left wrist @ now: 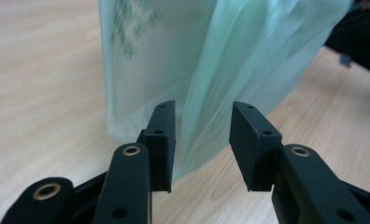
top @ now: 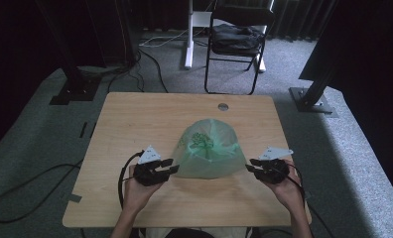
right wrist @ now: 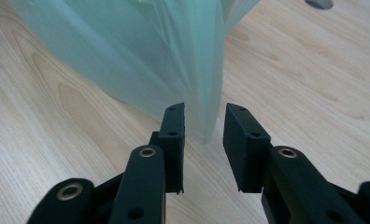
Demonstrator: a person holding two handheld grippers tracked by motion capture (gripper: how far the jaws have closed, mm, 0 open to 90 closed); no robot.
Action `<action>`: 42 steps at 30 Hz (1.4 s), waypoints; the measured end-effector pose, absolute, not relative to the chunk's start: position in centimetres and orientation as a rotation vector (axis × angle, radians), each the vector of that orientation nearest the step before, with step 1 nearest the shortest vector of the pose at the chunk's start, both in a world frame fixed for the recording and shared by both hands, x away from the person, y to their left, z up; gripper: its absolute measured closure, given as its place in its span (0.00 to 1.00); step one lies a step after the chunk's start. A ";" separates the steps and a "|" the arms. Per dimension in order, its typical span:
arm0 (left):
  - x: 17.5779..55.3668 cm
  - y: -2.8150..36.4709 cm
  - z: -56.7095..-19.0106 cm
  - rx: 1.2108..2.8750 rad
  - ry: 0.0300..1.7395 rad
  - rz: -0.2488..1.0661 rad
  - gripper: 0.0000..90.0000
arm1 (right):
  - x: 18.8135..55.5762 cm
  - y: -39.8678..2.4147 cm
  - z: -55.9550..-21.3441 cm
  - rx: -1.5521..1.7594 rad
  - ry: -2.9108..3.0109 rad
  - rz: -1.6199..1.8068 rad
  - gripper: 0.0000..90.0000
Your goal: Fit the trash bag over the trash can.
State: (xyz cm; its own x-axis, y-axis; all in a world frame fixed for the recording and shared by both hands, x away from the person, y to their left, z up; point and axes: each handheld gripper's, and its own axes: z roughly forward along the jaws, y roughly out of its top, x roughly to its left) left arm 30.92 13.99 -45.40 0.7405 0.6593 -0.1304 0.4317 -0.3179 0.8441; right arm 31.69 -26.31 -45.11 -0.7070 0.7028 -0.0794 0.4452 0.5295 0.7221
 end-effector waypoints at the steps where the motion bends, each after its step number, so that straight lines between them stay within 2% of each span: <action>1: 31.0 13.9 -44.9 1.956 0.820 0.293 0.68 | 31.7 -26.3 -45.0 0.947 2.406 0.992 0.72; 15: 34.2 11.6 -39.5 1.935 0.741 0.325 0.67 | 32.7 -25.4 -44.8 0.966 2.352 1.078 0.70; 24: 35.7 9.5 -38.6 2.002 0.683 0.308 0.66 | 33.0 -24.6 -45.1 0.949 2.365 1.110 0.64; 29: 36.3 8.1 -38.3 2.049 0.648 0.300 0.62 | 33.0 -24.4 -44.8 0.935 2.350 1.133 0.65; 32: 36.8 7.3 -38.2 2.087 0.626 0.302 0.61 | 33.1 -24.3 -44.7 0.926 2.346 1.135 0.68; 39: 37.7 5.9 -38.4 2.160 0.600 0.311 0.61 | 33.1 -24.2 -44.7 0.906 2.362 1.142 0.90; 42: 37.8 5.5 -38.5 2.192 0.576 0.314 0.61 | 33.1 -24.1 -44.7 0.903 2.370 1.138 0.94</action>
